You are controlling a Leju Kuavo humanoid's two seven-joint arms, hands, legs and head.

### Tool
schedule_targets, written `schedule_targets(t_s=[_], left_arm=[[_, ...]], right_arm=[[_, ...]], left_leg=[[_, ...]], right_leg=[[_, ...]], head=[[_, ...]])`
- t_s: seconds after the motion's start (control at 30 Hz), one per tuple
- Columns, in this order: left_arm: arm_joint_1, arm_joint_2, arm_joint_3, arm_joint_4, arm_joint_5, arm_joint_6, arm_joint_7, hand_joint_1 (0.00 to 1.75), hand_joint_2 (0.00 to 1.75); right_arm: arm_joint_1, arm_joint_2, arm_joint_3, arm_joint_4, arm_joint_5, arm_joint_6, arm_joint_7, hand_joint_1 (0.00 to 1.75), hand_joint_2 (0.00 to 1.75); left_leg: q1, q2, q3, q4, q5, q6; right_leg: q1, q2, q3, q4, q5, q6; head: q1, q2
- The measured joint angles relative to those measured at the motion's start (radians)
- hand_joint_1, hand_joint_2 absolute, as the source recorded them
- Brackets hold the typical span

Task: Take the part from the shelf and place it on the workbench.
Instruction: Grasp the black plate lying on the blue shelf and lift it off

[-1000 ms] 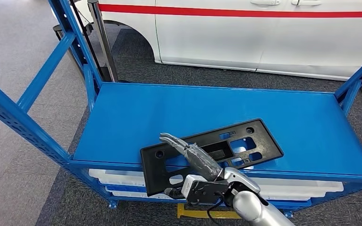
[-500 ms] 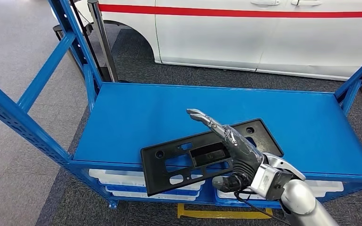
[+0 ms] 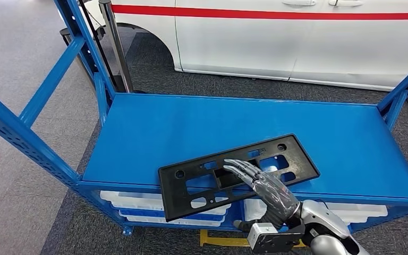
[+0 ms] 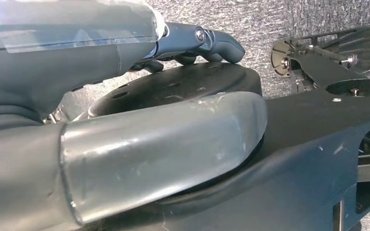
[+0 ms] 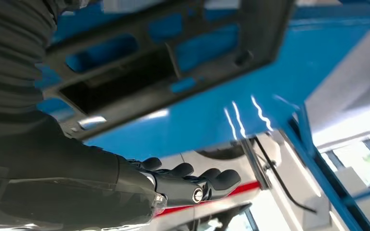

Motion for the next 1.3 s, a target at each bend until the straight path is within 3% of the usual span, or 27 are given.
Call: schedule_targets(t_s=[0.27,0.43,0.53,0.63,0.87,1.03,1.3], left_arm=[[0.0,0.0,-0.005,0.0,0.008,0.002,0.0,0.0,0.0],[0.0,0.0,-0.007,0.0,0.009,0.002,-0.003,0.0,0.0],[-0.001,0.0,-0.011,0.0,0.012,0.002,-0.005,0.0,0.0],[-0.003,0.0,-0.021,0.0,0.014,0.004,-0.005,0.0,0.0],[-0.008,0.0,-0.04,0.0,0.016,0.005,0.0,0.0,0.0],[-0.009,0.0,-0.049,0.0,0.019,0.005,0.0,0.0,0.0],[-0.009,0.0,-0.052,0.001,0.023,0.006,0.0,0.0,0.0]], right_arm=[[0.034,-0.111,0.007,0.001,-0.005,0.048,-0.026,0.0,1.75],[0.037,-0.136,0.009,0.001,0.006,0.05,-0.024,0.0,1.75],[0.037,-0.135,0.016,0.004,0.078,0.009,-0.006,0.0,1.75],[0.038,-0.092,0.035,0.036,0.232,-0.12,0.043,0.0,1.75],[0.036,0.094,0.104,0.179,0.513,-0.415,0.157,0.0,1.75],[0.033,0.179,0.128,0.253,0.539,-0.455,0.171,0.0,1.75],[0.03,0.222,0.139,0.298,0.542,-0.46,0.172,0.0,1.75]], left_leg=[[0.0,0.0,0.0,0.0,0.0,0.0],[0.0,0.0,0.001,0.0,0.0,0.0],[0.0,0.0,0.001,0.0,0.0,0.0],[0.0,0.001,0.001,0.0,-0.001,0.0],[0.001,0.0,0.002,-0.002,0.0,-0.001],[0.001,0.0,0.002,-0.002,0.0,-0.001],[0.0,0.0,0.002,-0.002,0.0,-0.001]], right_leg=[[0.0,0.0,0.0,0.0,0.0,0.0],[0.0,0.0,0.0,0.0,0.0,0.0],[0.0,0.0,0.0,0.0,0.0,0.0],[0.001,0.0,0.0,0.0,0.0,0.0],[0.001,0.0,0.001,0.0,-0.001,-0.001],[0.001,0.0,0.001,0.0,-0.001,-0.001],[0.001,0.0,0.001,0.0,-0.002,-0.001]], head=[[0.0,0.0],[0.0,0.0],[0.0,0.0],[0.0,0.0],[0.0,0.0],[0.0,0.0],[0.0,0.0]])
